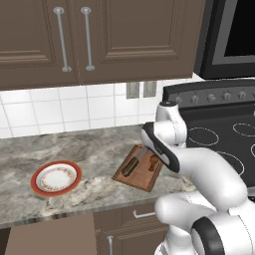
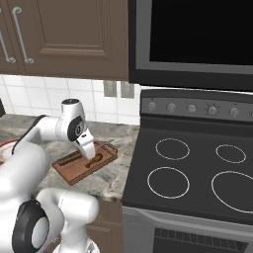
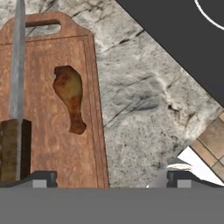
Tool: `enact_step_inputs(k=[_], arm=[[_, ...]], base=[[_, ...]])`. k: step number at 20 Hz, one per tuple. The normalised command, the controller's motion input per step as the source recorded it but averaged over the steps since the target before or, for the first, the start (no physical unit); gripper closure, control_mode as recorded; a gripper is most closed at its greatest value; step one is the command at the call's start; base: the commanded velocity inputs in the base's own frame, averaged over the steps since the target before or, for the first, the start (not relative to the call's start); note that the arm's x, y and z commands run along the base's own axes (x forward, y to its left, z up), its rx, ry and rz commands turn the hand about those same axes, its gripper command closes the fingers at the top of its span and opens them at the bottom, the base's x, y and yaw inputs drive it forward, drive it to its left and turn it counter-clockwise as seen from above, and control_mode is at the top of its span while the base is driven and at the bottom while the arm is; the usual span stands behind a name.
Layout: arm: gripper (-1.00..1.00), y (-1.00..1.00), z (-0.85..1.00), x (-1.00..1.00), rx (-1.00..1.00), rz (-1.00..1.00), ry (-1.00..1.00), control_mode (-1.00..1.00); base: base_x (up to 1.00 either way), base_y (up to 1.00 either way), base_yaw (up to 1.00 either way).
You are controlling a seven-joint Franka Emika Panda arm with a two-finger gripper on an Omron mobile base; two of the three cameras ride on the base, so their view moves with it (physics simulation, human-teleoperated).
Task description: Pick up the knife from the drawer and place it on the cutting board. Then place the meat from the plate to the cutting board.
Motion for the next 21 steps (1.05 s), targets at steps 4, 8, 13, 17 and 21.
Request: enact_step_inputs(k=[4,8,13,17,21], arm=[[-1.0,0.0,0.2,-0.44,0.0,0.0,0.0,-1.0],[-1.0,0.01,0.15,-0.42,-0.01,0.0,0.0,-1.0],[-1.0,0.02,0.11,-0.36,-0.02,0.0,0.0,-1.0],[-1.0,0.05,0.11,-0.32,-0.03,0.0,0.0,-1.0],[-1.0,0.06,0.16,-0.26,-0.03,0.0,0.0,-1.0]], base=[[0.0,0.0,0.0],[0.0,0.0,0.0],[0.0,0.0,0.0],[0.0,0.0,0.0],[0.0,0.0,0.0]])
